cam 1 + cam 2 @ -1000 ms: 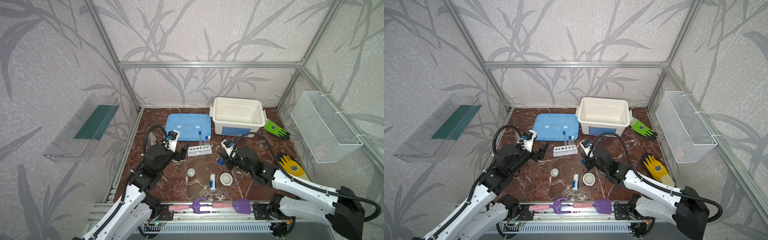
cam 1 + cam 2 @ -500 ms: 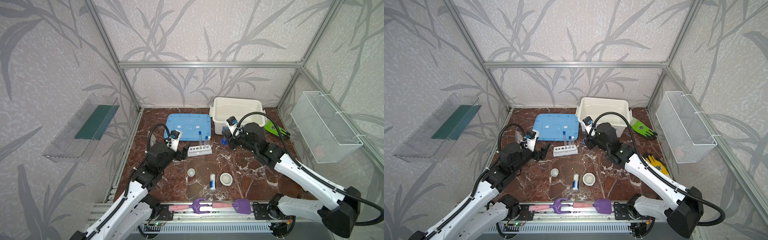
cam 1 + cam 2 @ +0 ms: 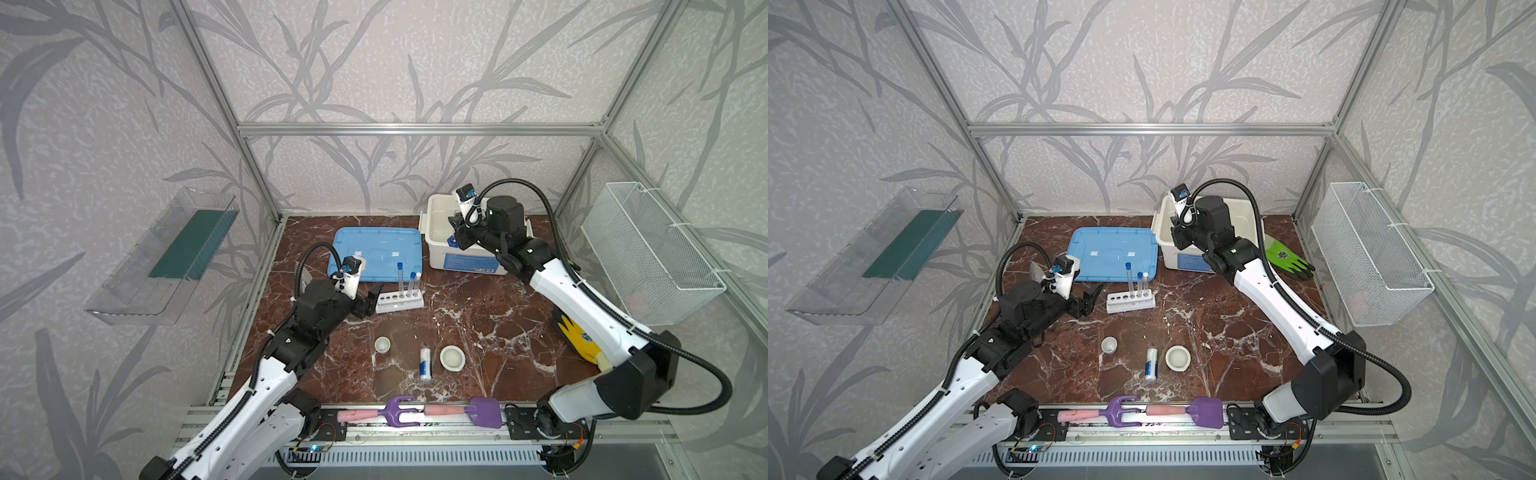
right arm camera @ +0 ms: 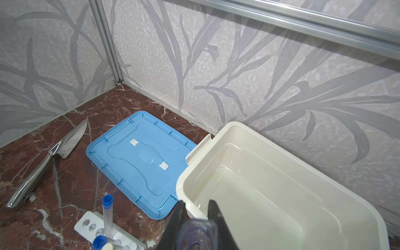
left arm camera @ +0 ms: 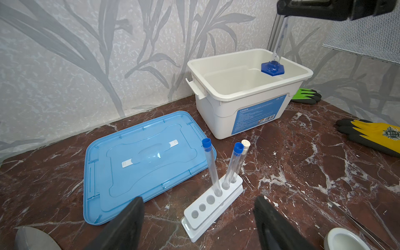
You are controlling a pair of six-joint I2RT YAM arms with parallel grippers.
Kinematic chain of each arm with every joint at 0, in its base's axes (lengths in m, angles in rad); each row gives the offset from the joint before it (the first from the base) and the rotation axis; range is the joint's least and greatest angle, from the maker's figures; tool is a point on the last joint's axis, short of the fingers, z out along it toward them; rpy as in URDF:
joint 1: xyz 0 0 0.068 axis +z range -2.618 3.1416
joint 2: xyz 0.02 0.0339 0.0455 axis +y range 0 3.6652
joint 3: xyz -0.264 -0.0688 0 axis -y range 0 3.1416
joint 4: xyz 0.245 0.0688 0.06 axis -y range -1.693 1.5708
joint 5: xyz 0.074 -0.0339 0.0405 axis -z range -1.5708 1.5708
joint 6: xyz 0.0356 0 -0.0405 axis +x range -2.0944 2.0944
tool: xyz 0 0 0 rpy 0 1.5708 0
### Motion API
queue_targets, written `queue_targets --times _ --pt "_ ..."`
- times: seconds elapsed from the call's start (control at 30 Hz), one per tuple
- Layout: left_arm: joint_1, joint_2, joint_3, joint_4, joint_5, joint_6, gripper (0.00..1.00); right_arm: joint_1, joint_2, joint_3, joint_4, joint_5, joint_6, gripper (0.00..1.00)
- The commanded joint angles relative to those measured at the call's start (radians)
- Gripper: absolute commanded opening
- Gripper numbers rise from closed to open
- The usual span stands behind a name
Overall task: Organize the chemistry lab equipment
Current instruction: 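Lift the graduated cylinder with the right gripper and carry it over the white tub, then lower the cylinder into the white tub and open the right gripper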
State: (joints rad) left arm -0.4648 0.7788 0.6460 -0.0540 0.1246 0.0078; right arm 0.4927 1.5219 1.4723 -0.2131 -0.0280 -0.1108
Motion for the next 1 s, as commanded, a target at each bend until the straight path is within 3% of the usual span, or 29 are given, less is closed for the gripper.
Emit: queue_targets --times 0.0,0.63,0.97 --pt "-0.002 -0.016 0.011 -0.013 0.001 -0.004 0.8 -0.022 0.075 0.08 0.024 -0.018 -0.013 0.21" --pt "-0.003 -0.074 0.021 -0.117 -0.053 -0.059 0.8 -0.142 0.638 0.5 0.117 -0.094 0.038 0.21" --pt "-0.003 -0.065 0.05 -0.147 -0.09 -0.045 0.8 -0.175 0.791 0.585 0.15 -0.122 0.054 0.21"
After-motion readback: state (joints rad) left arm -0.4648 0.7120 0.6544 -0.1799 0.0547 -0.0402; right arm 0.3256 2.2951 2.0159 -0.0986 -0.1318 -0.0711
